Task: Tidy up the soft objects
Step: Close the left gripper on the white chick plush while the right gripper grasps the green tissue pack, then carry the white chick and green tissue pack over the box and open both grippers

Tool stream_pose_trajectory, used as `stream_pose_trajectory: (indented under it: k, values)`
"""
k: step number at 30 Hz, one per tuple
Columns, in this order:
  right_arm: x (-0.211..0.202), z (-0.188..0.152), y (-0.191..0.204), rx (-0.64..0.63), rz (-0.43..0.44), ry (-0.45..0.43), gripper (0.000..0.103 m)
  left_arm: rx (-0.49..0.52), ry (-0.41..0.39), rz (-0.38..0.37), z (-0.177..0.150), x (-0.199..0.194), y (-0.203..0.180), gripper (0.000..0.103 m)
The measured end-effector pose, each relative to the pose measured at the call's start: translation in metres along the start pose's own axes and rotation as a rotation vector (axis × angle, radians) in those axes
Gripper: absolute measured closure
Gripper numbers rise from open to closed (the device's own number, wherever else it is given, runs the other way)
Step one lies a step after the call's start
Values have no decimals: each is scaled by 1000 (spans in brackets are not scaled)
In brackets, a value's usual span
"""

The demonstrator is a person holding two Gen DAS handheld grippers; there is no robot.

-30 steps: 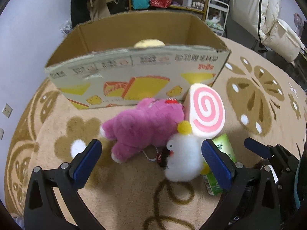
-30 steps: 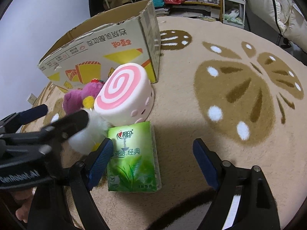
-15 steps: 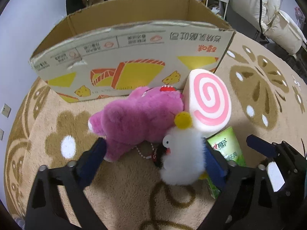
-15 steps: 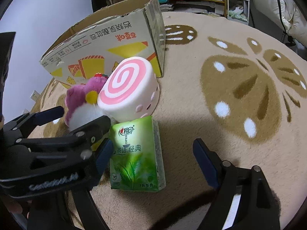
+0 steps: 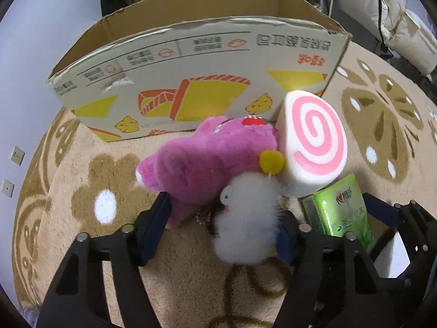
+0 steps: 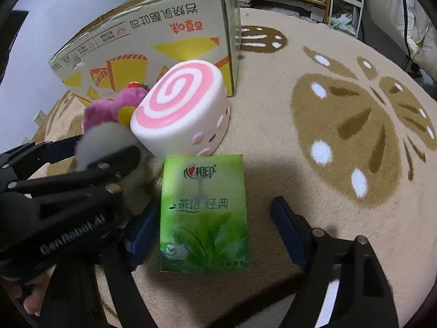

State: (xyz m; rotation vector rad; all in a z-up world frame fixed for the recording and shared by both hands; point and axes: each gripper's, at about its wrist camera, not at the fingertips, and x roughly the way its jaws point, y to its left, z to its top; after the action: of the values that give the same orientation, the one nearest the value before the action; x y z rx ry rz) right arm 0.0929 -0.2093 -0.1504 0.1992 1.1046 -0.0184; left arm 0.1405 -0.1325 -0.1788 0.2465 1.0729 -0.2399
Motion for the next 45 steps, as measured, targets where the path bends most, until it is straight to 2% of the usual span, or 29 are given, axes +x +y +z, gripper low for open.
stream_pose_trajectory:
  k: [2, 5, 6, 9, 14, 17, 33, 42, 45]
  values:
    - [-1, 1, -3, 9, -3, -5, 27, -19, -1, -2, 0, -1, 6, 51]
    - [-2, 1, -7, 19, -15, -15, 38, -40, -3, -2, -1, -4, 15, 61]
    - [-3, 2, -7, 19, -21, -24, 45, -46, -6, -6, -1, -5, 16, 63]
    - [-5, 3, -11, 33, -15, -37, 47, -52, -17, -9, -2, -9, 21, 73]
    - [-6, 5, -11, 40, -8, -52, 47, -70, -29, -42, -8, -18, 33, 75]
    - [-12, 3, -10, 46, -1, -69, 47, -66, -38, -25, -15, -25, 41, 75]
    - [-46, 11, -8, 52, -29, -229, 47, -170, -197, 180, -20, -74, 73, 75]
    - [-71, 17, 4, 8, -31, -326, 47, -165, -249, 132, -18, -92, 76, 76]
    - [-76, 18, 7, -1, -26, -343, 47, -153, -277, 145, -17, -101, 75, 76]
